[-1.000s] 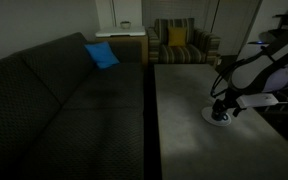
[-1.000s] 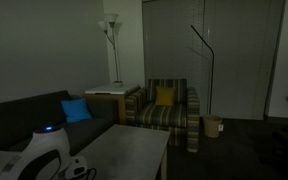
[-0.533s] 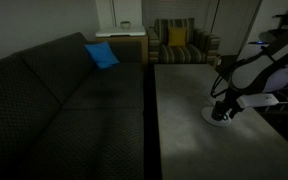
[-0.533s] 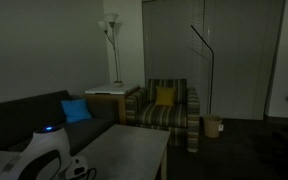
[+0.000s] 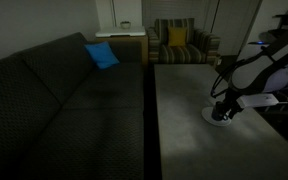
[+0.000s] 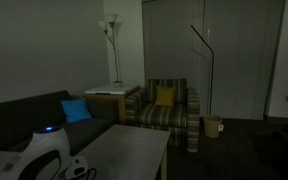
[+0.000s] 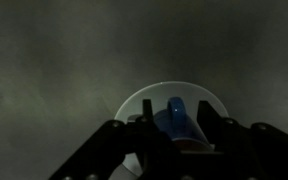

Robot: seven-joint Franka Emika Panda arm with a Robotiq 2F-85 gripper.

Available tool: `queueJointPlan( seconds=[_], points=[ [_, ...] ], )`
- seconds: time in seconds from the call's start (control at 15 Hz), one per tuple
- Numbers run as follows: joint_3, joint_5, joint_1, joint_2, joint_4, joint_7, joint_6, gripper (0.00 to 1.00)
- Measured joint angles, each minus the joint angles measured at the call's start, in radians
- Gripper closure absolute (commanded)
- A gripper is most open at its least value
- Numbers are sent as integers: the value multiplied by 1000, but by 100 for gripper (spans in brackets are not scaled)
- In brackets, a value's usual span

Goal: Pick up the mug on the plate and put it on the table

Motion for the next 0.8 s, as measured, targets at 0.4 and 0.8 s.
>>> queueJointPlan(
  seconds=[0.4, 0.8],
  points=[
    [0, 0, 0, 0, -1, -1, 0, 100],
    [0, 0, 0, 0, -1, -2, 1, 97]
  ],
)
